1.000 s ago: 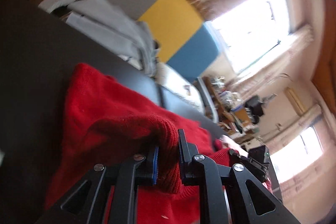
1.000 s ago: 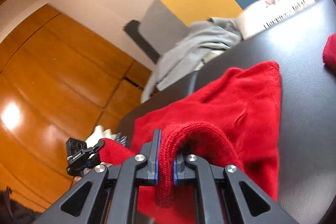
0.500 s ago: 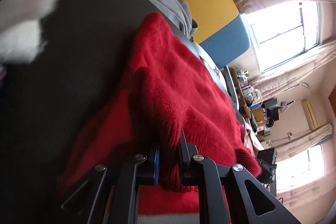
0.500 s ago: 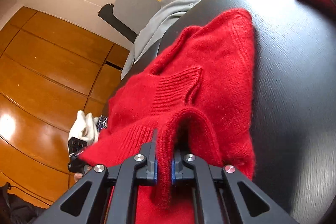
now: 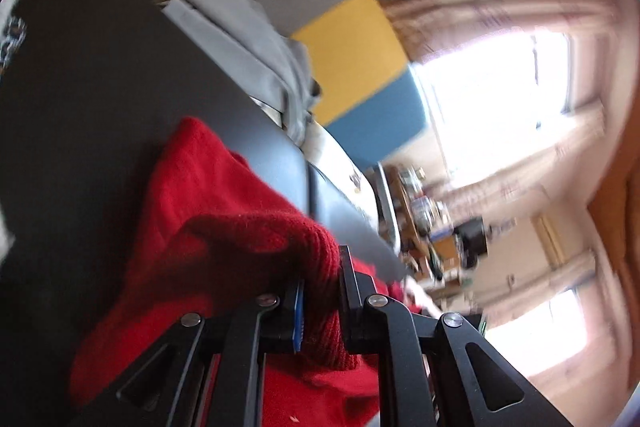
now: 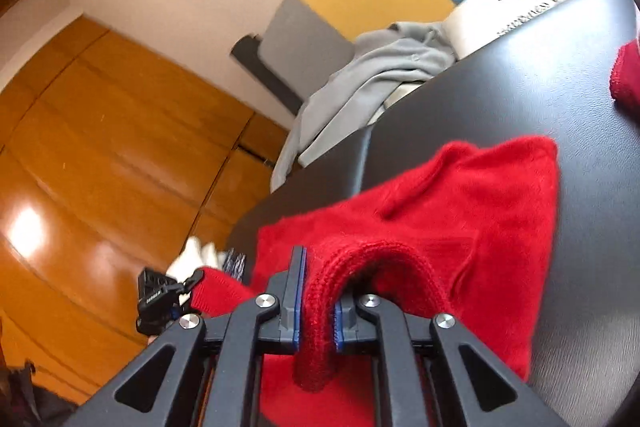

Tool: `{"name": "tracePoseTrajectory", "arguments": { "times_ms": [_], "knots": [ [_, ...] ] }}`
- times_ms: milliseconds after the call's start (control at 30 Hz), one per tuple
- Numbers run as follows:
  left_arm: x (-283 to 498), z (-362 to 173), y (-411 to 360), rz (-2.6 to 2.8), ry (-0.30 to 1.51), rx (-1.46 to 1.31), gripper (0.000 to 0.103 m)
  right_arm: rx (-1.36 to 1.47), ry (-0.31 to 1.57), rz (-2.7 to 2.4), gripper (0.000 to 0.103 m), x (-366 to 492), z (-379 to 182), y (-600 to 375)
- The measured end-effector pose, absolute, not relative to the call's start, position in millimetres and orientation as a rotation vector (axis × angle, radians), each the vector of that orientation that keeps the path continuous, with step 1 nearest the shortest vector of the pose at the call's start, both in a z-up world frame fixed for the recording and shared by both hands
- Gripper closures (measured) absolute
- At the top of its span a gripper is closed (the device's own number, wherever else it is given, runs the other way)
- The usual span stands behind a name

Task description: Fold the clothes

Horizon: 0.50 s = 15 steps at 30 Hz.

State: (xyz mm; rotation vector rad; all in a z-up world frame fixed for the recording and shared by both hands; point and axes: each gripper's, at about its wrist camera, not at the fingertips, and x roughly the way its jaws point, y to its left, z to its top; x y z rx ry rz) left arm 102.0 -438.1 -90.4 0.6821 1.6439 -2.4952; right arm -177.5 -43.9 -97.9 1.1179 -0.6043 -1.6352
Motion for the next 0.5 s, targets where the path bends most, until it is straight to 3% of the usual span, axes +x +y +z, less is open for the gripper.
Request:
{"name": "tracePoseTrajectory", "arguments": {
  "times_ms": [167, 233, 500],
  "knots": [
    [75.8, -151.5, -468.4, -2.240, 1.712, 0.759, 0.090, 1.268, -0.705, -1.692, 0.092, -209.4, -150.4, -50.2],
    [74.9, -167.7, -468.5, -2.231, 1.738, 0.745, 0.088, 1.266, -0.743, -1.679, 0.097, -210.7, -163.7, -45.2],
    [109.0, -163.2, -447.5, -2.269, 1.666, 0.779, 0.090, 1.249, -0.760, -1.636, 0.097, -196.6, -172.9, -33.0]
  ]
}}
